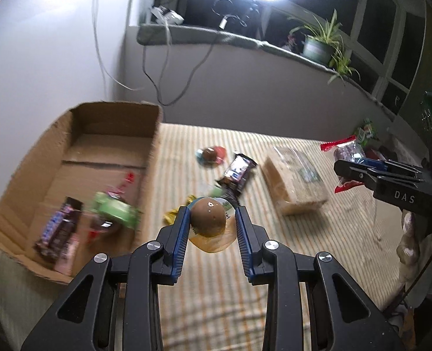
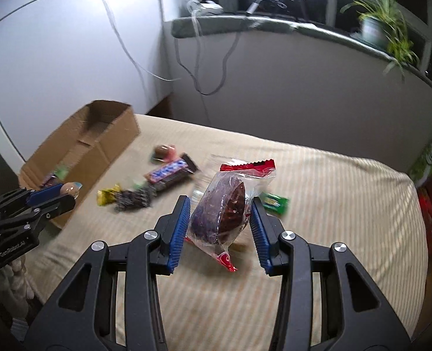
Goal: Organize snacks
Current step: 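Carry the chocolate egg and dark snack bag into the box and release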
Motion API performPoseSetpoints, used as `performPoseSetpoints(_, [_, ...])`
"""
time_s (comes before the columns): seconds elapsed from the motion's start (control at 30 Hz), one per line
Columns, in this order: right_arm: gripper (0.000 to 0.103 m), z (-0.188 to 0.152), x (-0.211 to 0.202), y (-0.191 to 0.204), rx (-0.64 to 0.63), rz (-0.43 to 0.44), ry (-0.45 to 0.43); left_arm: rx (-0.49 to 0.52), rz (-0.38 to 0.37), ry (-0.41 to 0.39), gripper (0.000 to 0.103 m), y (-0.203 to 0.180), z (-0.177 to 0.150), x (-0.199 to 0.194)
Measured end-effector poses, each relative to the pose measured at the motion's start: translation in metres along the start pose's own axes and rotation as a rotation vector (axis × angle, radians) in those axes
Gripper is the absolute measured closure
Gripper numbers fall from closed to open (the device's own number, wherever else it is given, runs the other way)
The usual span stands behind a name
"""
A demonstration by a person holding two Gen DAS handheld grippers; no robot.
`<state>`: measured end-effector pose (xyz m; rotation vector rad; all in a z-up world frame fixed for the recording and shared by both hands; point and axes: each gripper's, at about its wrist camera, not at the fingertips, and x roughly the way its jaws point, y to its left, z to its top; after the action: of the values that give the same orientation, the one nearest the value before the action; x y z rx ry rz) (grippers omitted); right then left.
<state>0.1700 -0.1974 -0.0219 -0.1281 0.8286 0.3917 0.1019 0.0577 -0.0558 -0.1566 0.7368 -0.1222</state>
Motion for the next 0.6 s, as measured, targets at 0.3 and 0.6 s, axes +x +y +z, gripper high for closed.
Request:
performPoseSetpoints(0.3, [0.060, 0.028, 0.014, 0.063, -0.082, 0.085, -0.014, -0.048, 0.057, -0.037, 0.073, 0.042, 0.006, -0.014])
performPoseSetpoints(0.6, [0.060, 0.054, 0.042, 0.129, -0.170, 0.171, 0.000, -0.088, 0.094, -0.049, 0.073, 0.075, 0.004, -0.020])
